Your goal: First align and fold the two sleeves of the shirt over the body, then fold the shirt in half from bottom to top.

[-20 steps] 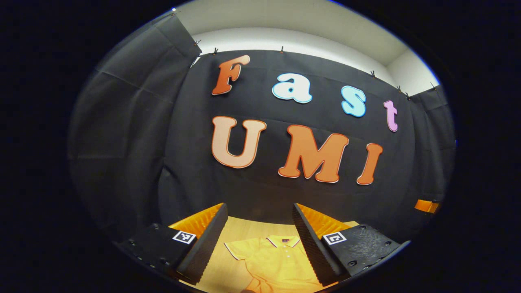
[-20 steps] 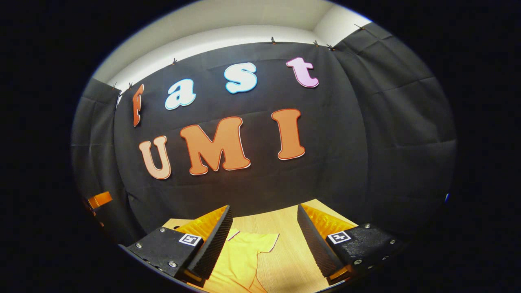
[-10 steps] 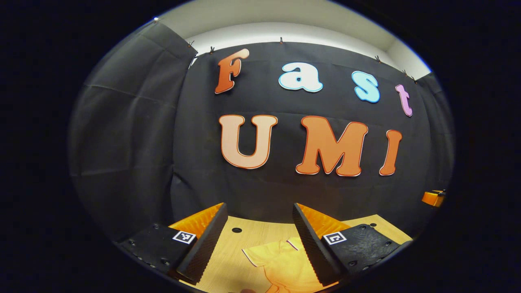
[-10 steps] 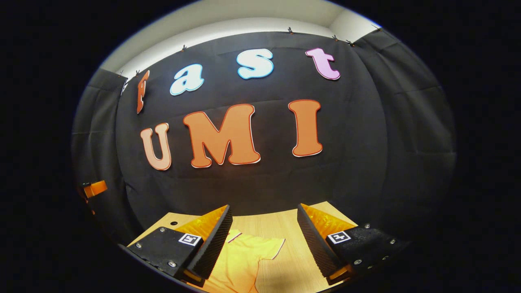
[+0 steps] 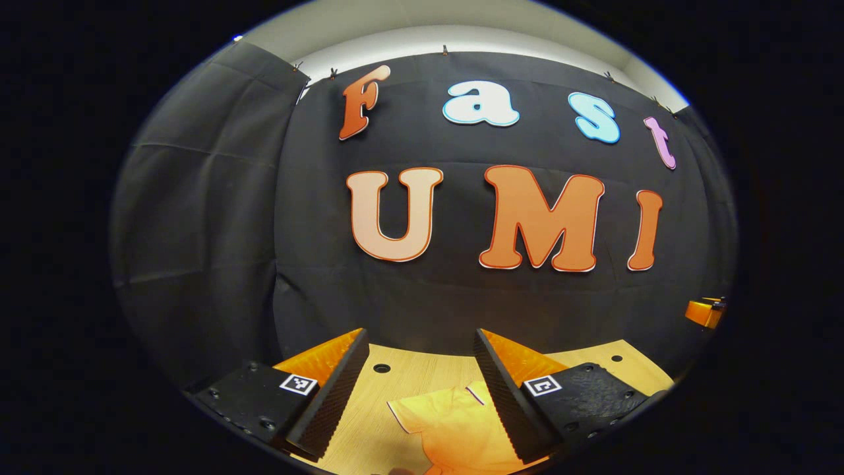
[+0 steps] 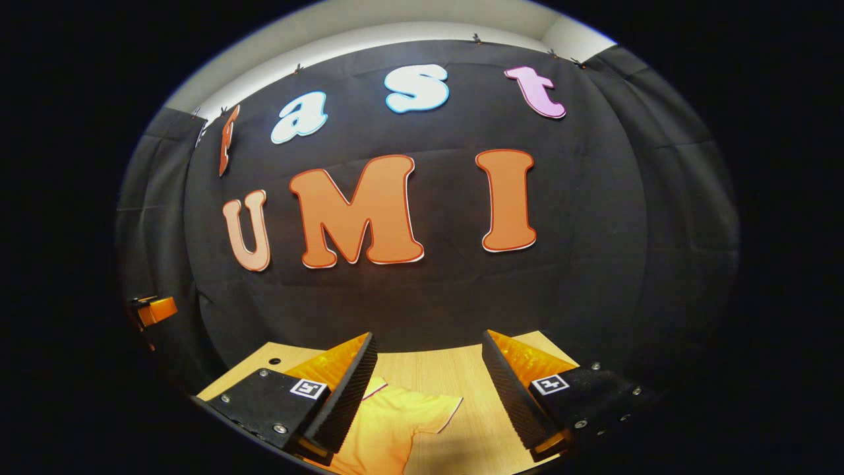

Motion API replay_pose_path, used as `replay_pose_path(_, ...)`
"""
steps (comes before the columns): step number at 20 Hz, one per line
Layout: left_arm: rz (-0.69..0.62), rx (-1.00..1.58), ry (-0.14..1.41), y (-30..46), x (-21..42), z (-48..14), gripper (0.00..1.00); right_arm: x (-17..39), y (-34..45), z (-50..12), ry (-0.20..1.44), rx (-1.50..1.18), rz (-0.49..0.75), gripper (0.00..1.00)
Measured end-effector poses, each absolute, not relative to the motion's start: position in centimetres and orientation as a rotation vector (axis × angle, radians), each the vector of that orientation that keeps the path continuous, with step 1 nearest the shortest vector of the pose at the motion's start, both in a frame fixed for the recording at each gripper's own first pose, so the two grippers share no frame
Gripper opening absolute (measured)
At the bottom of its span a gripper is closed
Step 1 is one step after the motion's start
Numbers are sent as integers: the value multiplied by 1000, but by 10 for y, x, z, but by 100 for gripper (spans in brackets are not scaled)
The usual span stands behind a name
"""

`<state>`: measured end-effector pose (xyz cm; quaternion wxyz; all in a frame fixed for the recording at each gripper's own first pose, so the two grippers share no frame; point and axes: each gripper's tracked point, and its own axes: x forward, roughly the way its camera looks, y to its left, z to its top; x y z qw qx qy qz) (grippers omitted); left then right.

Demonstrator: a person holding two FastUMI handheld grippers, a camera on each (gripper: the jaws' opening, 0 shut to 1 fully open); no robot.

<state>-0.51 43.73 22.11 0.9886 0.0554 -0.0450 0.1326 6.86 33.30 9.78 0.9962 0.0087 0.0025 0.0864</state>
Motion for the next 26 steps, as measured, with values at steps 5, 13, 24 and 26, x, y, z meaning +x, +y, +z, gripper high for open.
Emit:
replay_pose_path(5,261,160,-106,433,5,230,98,74,338,97,13,37,177,97)
replay_pose_path(13,178,143,-58,441,40,212,98,71,350,89,13,-28,103,97)
replay_pose_path(24,191,148,-32,458,50,204,98,81,368,80,52,-44,105,97)
replay_pose_path(26,191,142,-27,459,51,202,98,82,368,77,57,-53,105,97)
